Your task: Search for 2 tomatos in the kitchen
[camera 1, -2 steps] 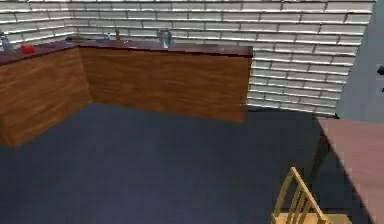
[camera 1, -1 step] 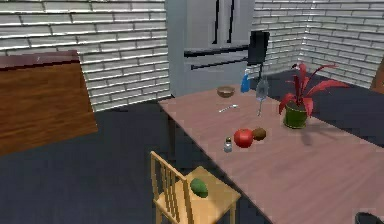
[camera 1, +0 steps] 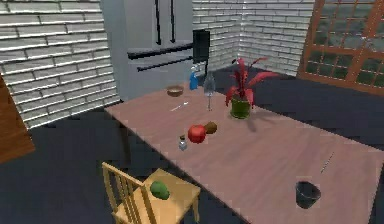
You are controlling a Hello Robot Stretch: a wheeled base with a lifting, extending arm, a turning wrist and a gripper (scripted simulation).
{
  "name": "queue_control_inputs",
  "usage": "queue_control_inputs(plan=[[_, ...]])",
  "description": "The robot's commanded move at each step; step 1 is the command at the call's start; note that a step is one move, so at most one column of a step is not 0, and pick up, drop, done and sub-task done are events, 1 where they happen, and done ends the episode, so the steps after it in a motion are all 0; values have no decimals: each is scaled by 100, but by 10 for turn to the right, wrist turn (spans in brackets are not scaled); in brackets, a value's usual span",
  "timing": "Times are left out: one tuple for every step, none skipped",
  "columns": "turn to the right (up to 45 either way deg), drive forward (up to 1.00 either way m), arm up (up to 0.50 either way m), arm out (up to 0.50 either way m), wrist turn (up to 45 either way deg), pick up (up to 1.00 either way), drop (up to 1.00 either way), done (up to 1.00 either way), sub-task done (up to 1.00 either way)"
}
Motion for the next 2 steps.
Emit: queue_control_inputs(plan=[[0, 0, 0, 0, 0, 0, 0, 0, 100], [-450, 0, 0, 0, 0, 0, 0, 0, 0]])
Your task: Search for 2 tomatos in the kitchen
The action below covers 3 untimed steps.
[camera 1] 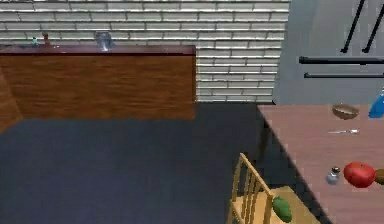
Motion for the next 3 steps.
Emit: queue_control_inputs(plan=[[-450, 0, 0, 0, 0, 0, 0, 0, 0], [-30, 0, 0, 0, 0, 0, 0, 0, 0], [0, 100, 0, 0, 0, 0, 0, 0, 0]])
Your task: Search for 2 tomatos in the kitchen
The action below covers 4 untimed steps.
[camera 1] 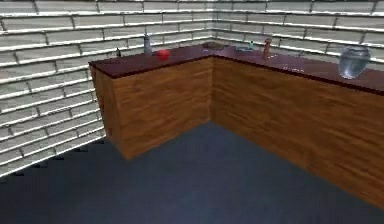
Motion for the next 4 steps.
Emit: queue_control_inputs(plan=[[-30, 0, 0, 0, 0, 0, 0, 0, 0], [0, 100, 0, 0, 0, 0, 0, 0, 0], [0, 30, 0, 0, 0, 0, 0, 0, 0], [-90, 0, 0, 0, 0, 0, 0, 0, 0]])
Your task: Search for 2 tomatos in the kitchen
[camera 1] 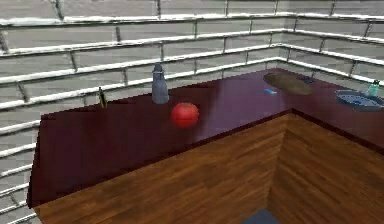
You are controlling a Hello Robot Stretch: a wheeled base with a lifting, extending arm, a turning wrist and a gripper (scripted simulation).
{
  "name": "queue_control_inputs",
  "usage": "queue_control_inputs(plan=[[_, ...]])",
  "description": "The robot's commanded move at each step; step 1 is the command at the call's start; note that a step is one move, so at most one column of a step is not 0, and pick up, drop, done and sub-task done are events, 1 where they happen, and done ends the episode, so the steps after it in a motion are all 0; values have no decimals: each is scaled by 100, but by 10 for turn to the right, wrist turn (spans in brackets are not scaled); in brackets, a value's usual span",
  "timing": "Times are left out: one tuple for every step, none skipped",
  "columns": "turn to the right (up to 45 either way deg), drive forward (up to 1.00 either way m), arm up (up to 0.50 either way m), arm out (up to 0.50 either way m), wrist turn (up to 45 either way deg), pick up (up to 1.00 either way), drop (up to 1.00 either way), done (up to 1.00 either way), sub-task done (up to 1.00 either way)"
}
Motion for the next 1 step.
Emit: queue_control_inputs(plan=[[0, 0, 0, 0, 0, 0, 0, 100, 0]])
